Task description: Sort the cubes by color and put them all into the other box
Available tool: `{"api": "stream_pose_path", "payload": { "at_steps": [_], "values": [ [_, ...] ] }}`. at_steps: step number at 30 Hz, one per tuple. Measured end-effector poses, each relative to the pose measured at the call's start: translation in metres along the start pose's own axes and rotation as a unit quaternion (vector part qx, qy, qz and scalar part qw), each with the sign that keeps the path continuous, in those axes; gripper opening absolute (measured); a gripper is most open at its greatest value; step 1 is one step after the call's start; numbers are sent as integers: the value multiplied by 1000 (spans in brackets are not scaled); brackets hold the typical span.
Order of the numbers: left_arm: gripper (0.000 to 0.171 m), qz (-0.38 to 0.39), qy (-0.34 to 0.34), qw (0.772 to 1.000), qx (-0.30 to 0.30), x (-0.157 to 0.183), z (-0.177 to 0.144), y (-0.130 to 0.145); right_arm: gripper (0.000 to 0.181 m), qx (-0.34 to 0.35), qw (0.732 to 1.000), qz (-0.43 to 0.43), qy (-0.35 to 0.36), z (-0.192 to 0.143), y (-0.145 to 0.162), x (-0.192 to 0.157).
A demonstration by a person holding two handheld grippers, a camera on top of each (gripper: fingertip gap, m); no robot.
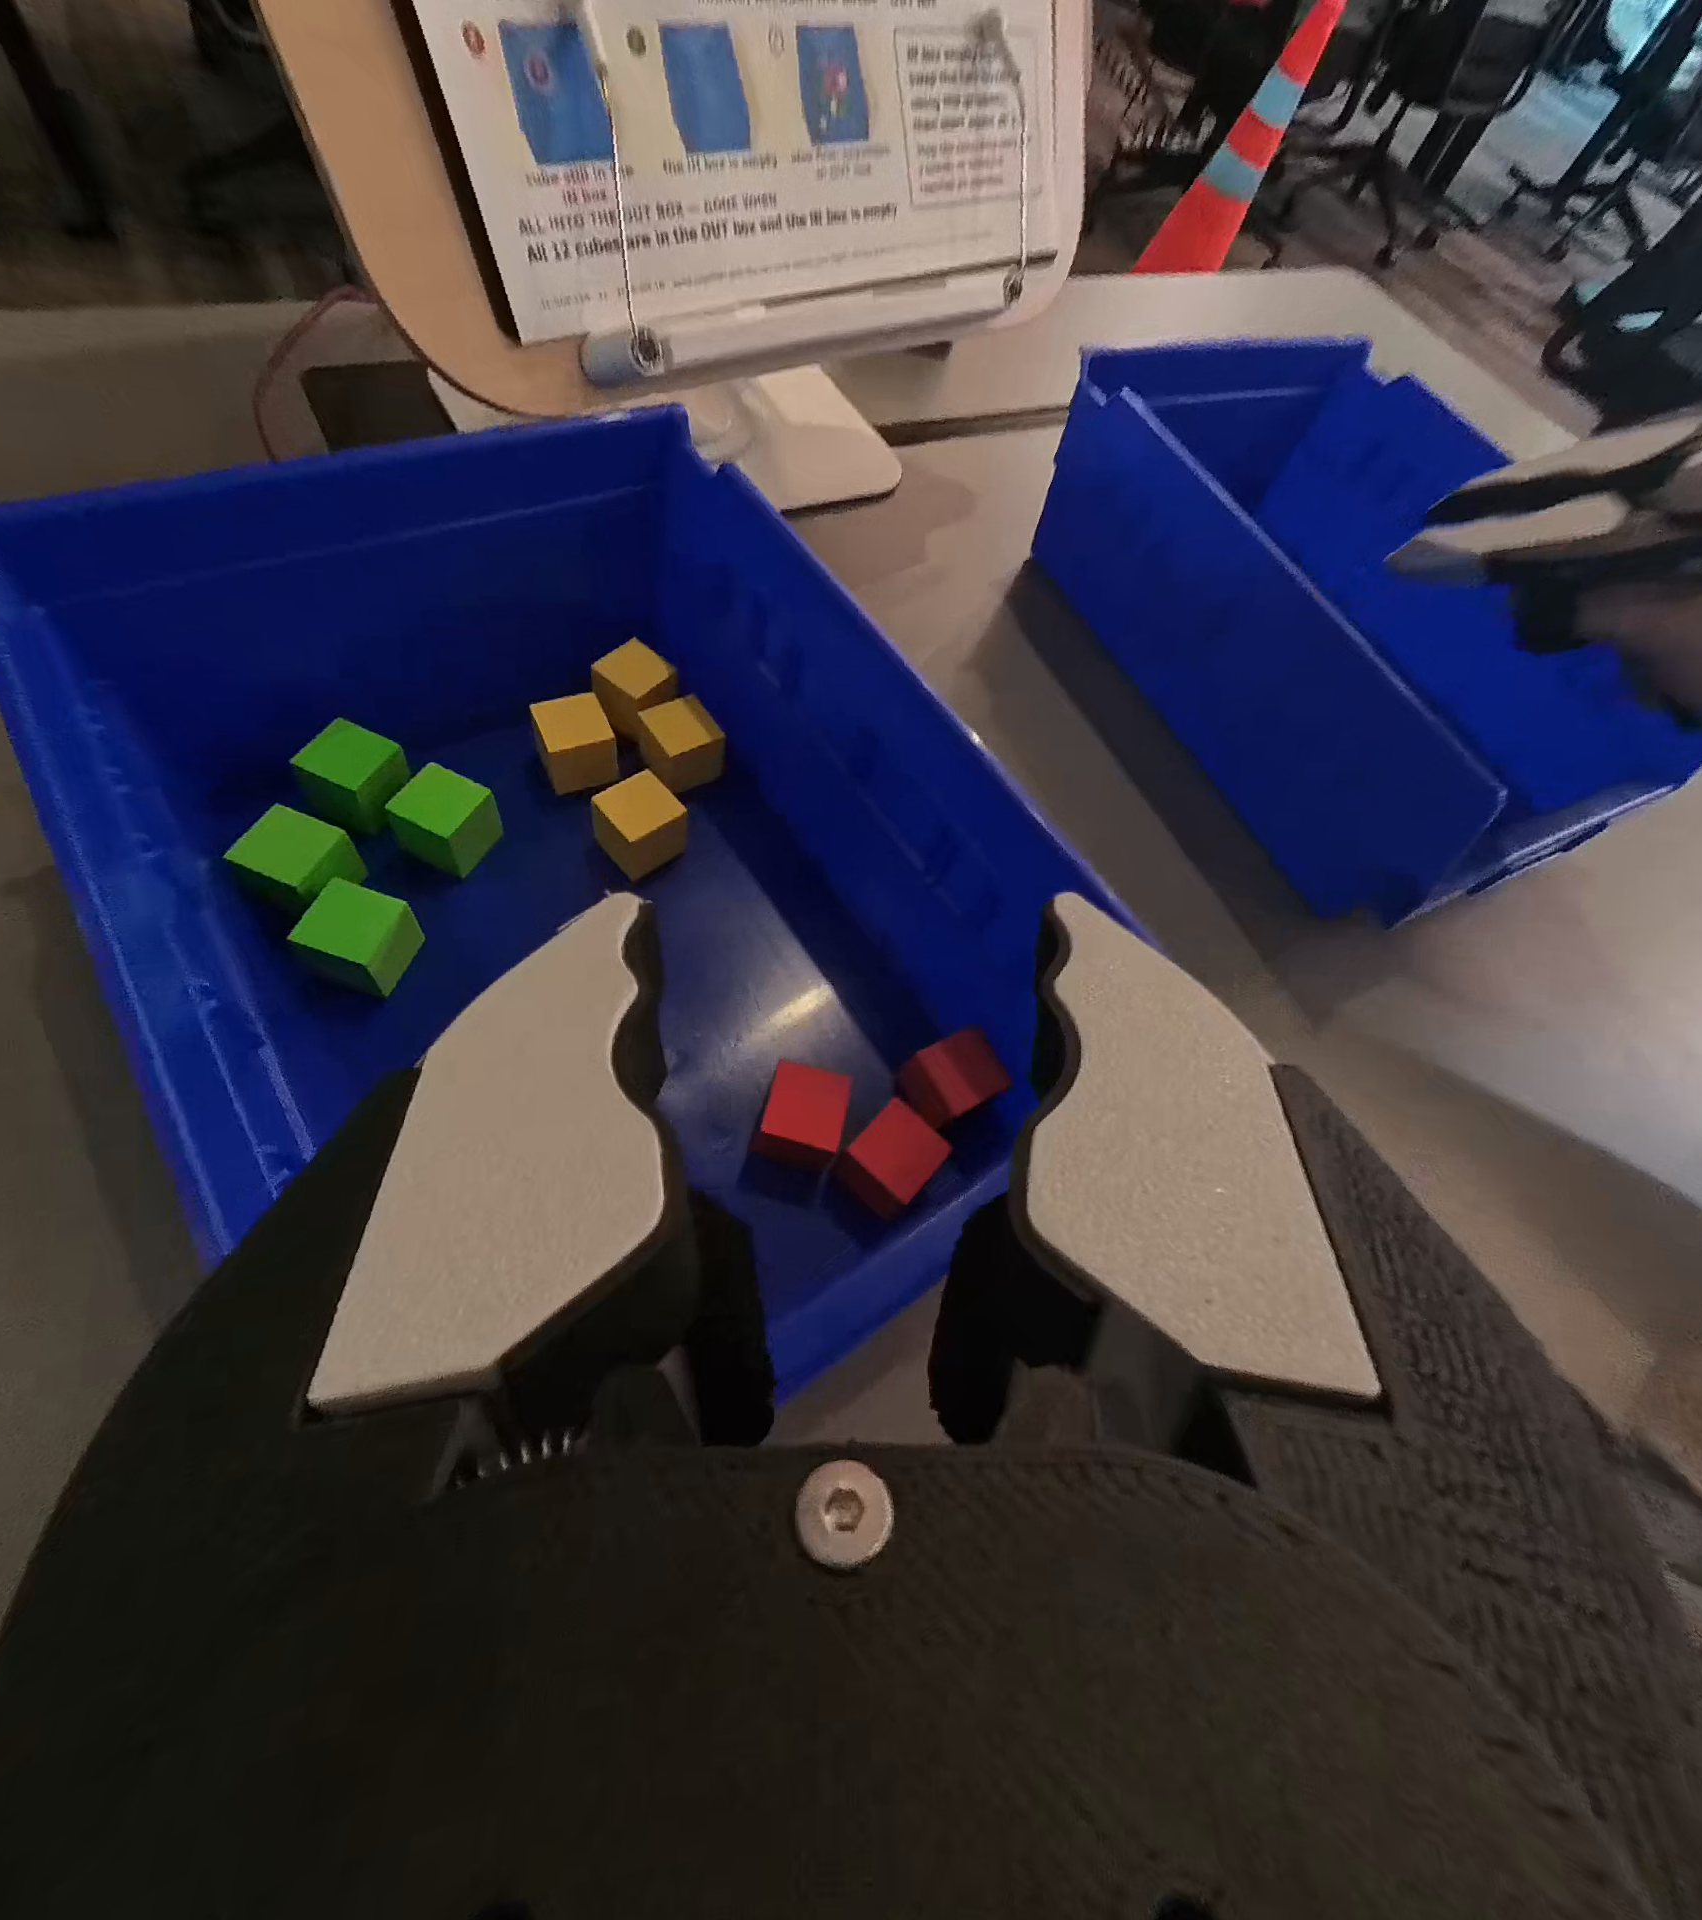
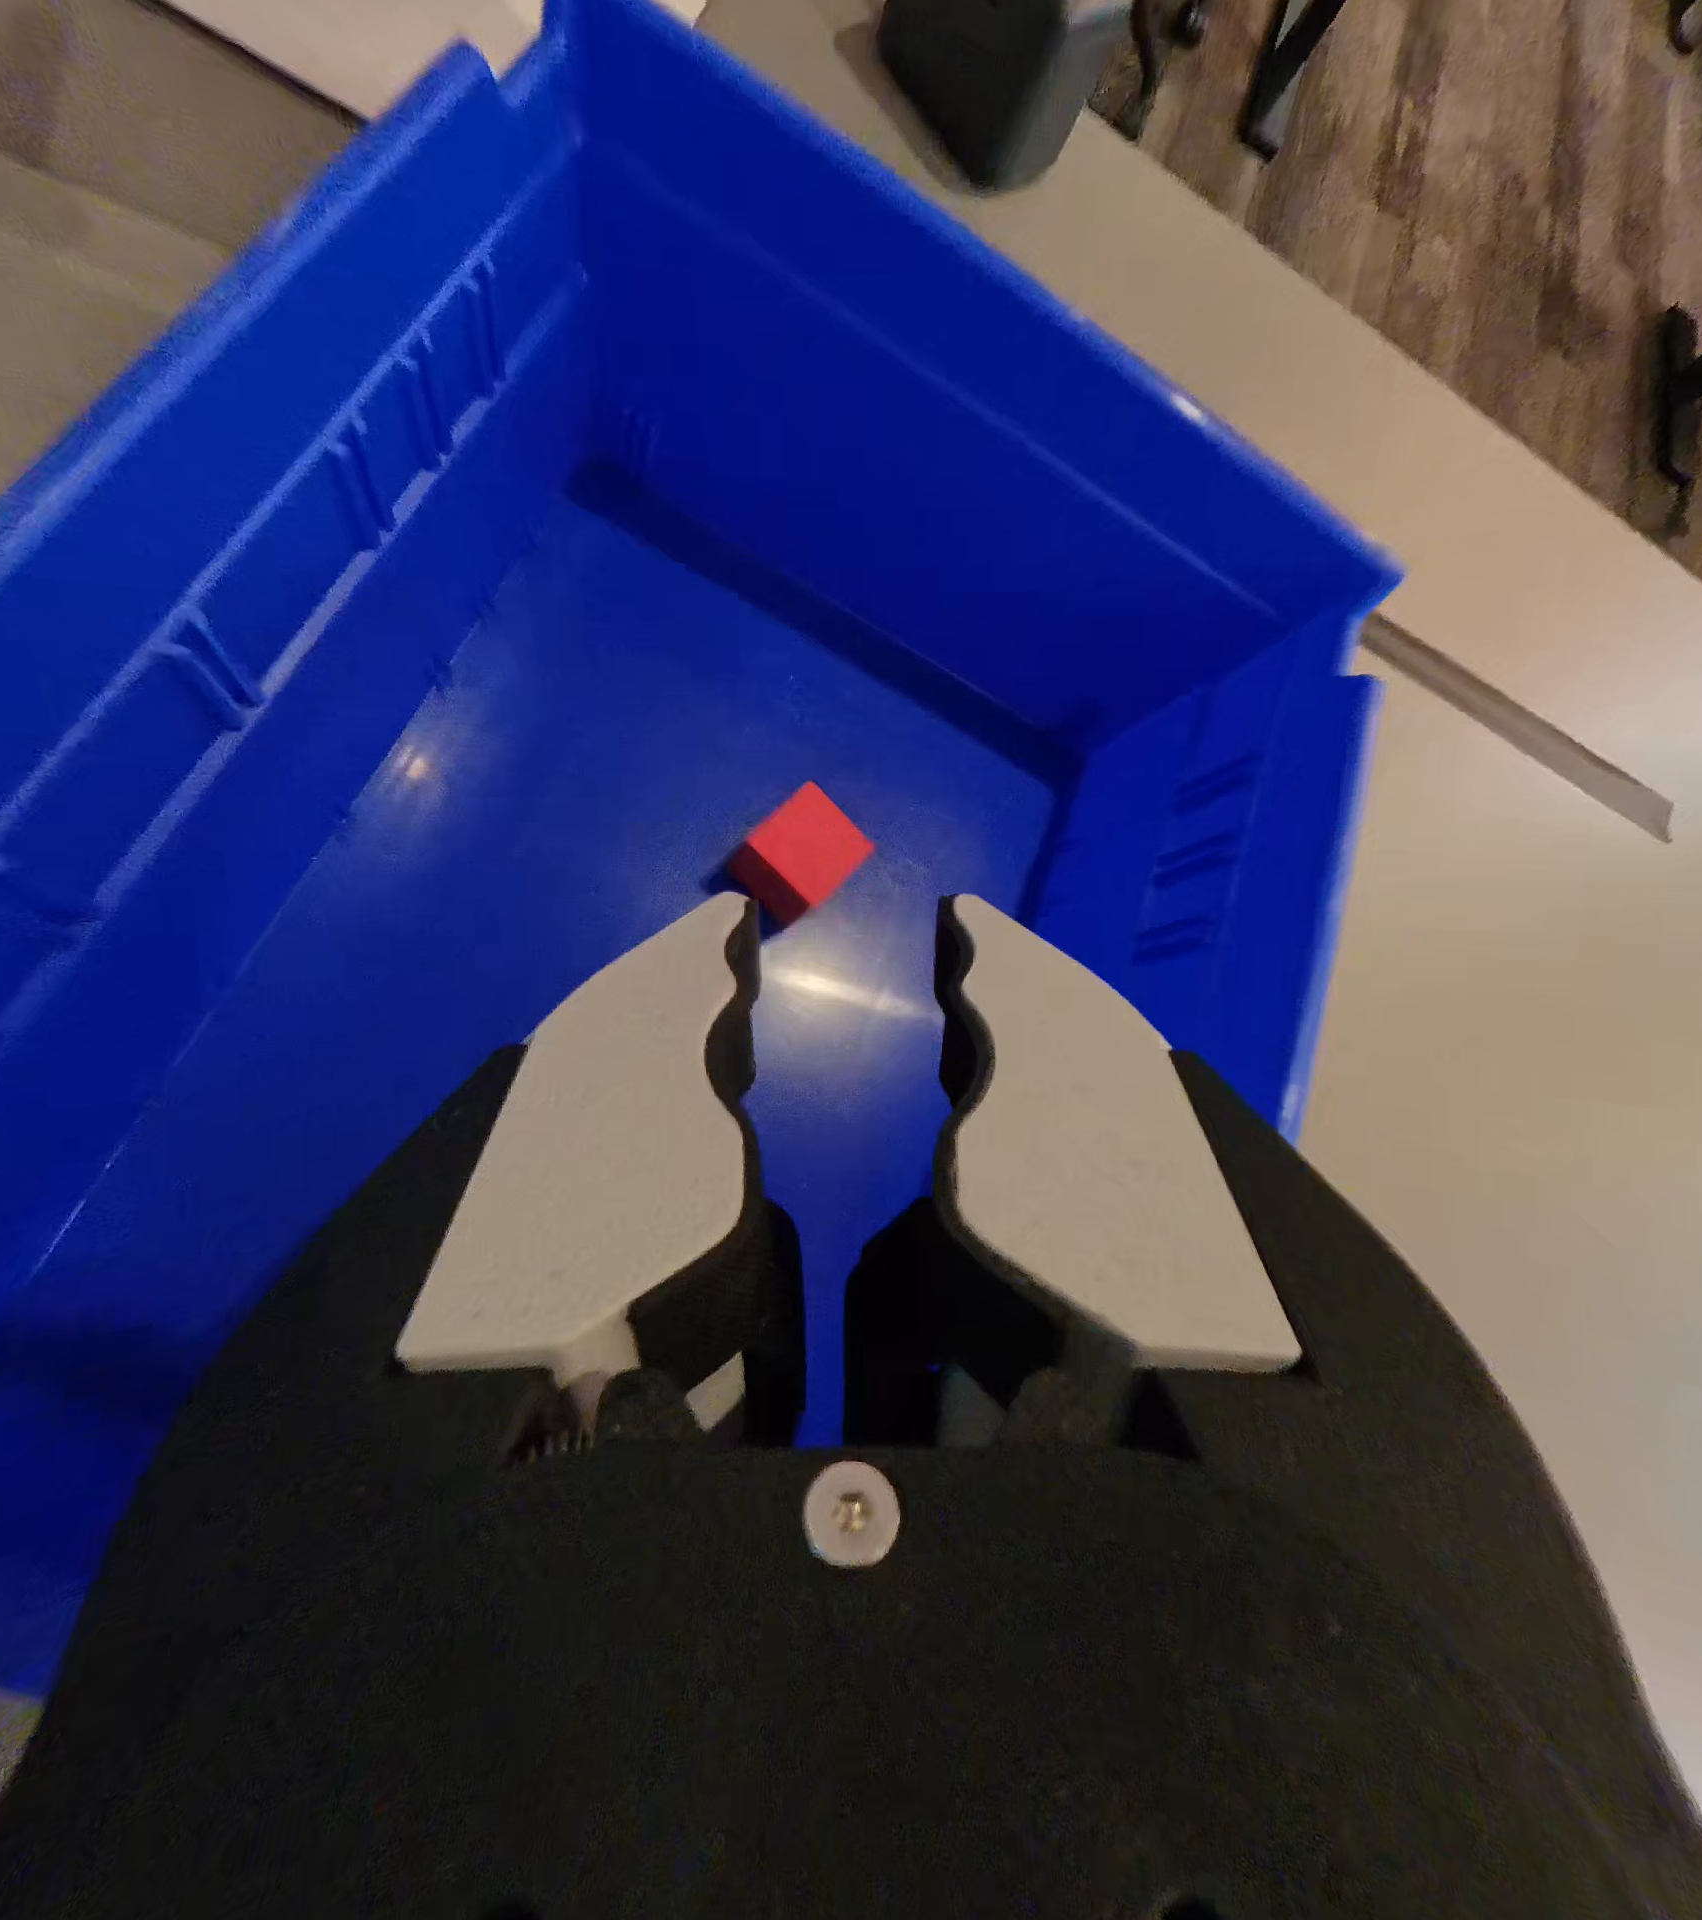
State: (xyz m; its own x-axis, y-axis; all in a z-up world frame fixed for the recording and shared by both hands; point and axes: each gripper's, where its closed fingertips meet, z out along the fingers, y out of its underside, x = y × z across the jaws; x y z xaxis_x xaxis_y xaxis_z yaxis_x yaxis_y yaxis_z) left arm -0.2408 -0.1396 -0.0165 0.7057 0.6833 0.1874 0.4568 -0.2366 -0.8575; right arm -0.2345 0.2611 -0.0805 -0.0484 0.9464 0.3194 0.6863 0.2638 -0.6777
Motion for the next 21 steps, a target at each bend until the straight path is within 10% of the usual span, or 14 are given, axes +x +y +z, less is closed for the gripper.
{"api": "stream_pose_path", "payload": {
  "at_steps": [10, 21],
  "values": [
    [75, 96, -81, 957, -263, -17, 60, 86, 34, 191, 981, 1, -32, -144, -24, -40],
    [71, 94, -134, 927, -339, -31, 64, 105, 31, 221, 973, -2, -63, -159, -30, -52]
  ]
}}
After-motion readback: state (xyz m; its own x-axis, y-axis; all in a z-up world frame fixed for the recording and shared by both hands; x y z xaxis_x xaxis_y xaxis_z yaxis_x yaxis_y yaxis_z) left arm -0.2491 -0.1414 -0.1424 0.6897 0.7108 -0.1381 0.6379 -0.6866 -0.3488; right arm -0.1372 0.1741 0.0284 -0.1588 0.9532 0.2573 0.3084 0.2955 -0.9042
